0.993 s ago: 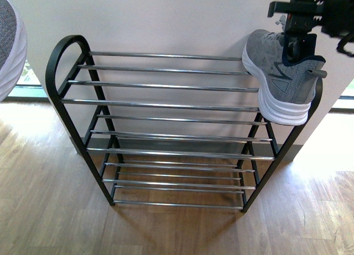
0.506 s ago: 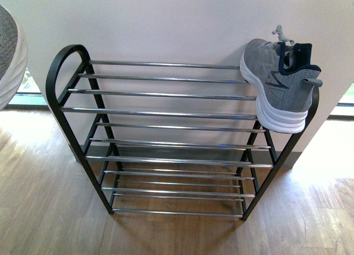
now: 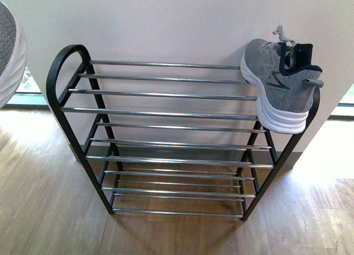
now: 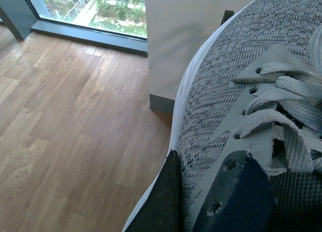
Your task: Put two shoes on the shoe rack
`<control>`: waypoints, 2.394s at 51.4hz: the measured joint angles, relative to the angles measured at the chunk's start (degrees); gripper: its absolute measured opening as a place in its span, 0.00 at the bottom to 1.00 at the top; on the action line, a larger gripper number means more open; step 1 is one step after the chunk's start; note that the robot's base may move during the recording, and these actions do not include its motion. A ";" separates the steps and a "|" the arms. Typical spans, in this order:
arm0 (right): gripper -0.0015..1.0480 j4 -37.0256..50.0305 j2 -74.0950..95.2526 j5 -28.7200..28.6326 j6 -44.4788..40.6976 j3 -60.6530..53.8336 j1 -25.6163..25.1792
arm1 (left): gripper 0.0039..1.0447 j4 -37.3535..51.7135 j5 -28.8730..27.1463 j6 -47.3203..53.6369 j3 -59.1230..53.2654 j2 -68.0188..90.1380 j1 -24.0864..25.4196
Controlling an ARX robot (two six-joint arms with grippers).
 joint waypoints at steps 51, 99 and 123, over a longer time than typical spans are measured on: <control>0.02 -17.88 -26.25 9.88 1.55 -6.56 10.19 | 0.01 0.00 0.00 0.00 0.00 0.00 -0.02; 0.41 -30.29 -38.40 9.88 1.55 -6.54 10.19 | 0.01 0.00 0.04 0.00 0.00 0.00 0.00; 0.91 -30.29 -38.40 9.88 1.60 -6.54 10.19 | 0.01 12.11 15.87 -37.03 5.53 7.30 -0.87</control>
